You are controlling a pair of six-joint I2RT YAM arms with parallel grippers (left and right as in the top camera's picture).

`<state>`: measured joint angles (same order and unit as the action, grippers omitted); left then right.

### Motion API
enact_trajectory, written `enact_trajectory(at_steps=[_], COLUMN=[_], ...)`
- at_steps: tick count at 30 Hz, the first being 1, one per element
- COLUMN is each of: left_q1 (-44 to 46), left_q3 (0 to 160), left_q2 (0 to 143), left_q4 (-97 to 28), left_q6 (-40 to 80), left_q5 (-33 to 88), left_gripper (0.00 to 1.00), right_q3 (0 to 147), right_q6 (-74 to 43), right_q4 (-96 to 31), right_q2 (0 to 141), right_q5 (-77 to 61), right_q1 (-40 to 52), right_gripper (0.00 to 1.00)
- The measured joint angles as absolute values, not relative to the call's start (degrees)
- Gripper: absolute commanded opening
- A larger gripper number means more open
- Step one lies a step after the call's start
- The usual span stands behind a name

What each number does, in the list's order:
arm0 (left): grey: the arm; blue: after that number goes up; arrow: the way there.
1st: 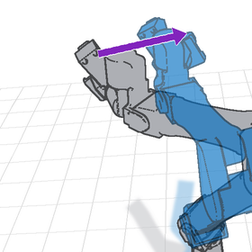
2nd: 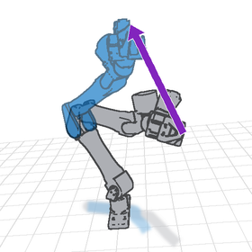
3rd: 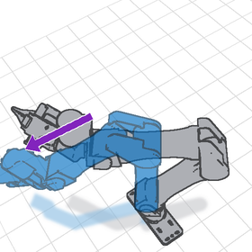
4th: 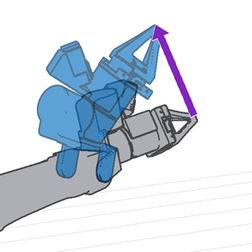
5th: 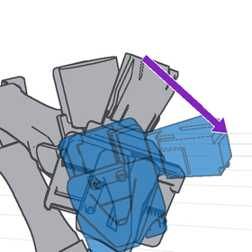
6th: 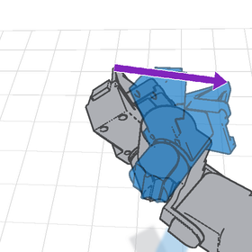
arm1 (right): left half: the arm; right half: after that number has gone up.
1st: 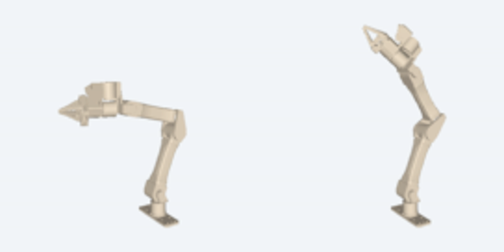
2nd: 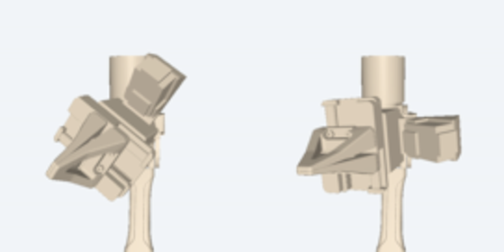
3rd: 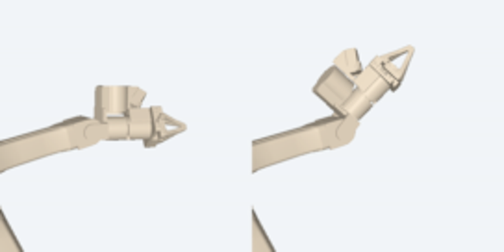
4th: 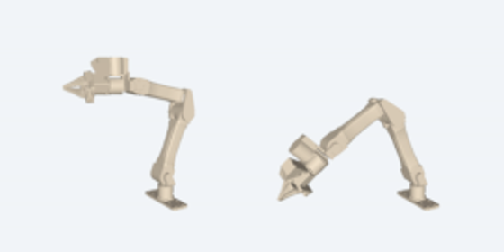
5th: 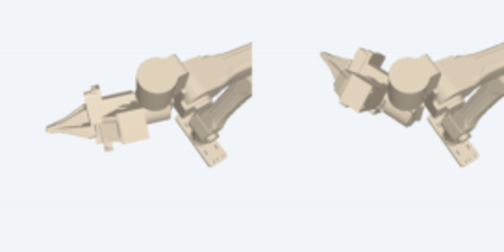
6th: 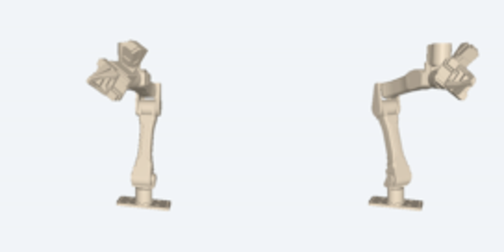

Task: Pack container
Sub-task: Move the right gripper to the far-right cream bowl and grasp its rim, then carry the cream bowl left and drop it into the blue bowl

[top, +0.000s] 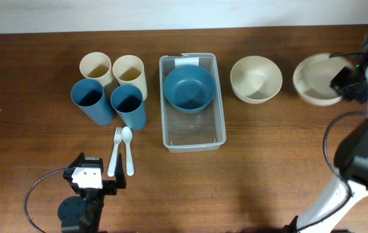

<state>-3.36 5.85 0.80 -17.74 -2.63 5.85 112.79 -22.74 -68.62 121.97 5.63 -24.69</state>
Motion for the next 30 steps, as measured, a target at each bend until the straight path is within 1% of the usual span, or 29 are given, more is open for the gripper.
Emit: enact_trajectory(at_steps=[6,9,12,18,20,24,30], left_q1=[-3.36,-3.36,-3.36,-3.36,-3.36,-3.36,-3.36], left_q3=[5.85,5.85,5.85,5.85,5.85,5.85,5.82], left_q2=[0.8,0.8,0.8,0.8,0.8,0.8,0.8], left_q4=[-17.74,-17.74,-17.72,-17.74,-17.72,-17.74,-17.74], left_q6=[-2.63,-2.63,-2.63,-2.63,-2.63,-2.63,-2.63], left_q5=[5.85,5.85,5.85,5.85,5.85,5.85,5.85], left_gripper=[1.0,1.0,1.0,1.0,1.0,1.0,1.0], right_q3=[112.81,112.81,112.81,112.81,112.81,112.79,112.79], right_q6=[-22.7,-22.68,-22.68,-22.52,-22.57,-23.88,-25.1], right_q4=[-68.69,-69.08,-68.97,-63.4,-60.03,-55.81,-52.6], right_q2=[108.33,103.77,102.24,106.15,108.79,114.67,123.28], right_q5=[1.85,-1.1,-2.83,-4.4,-4.38,-4.67,-7.77], right_q1=[-22.52,-18.13,-10.39,6.22,10.26,14.72,16.78], right_gripper=[0.04,0.04,0.04,0.04,0.04,0.04,0.04])
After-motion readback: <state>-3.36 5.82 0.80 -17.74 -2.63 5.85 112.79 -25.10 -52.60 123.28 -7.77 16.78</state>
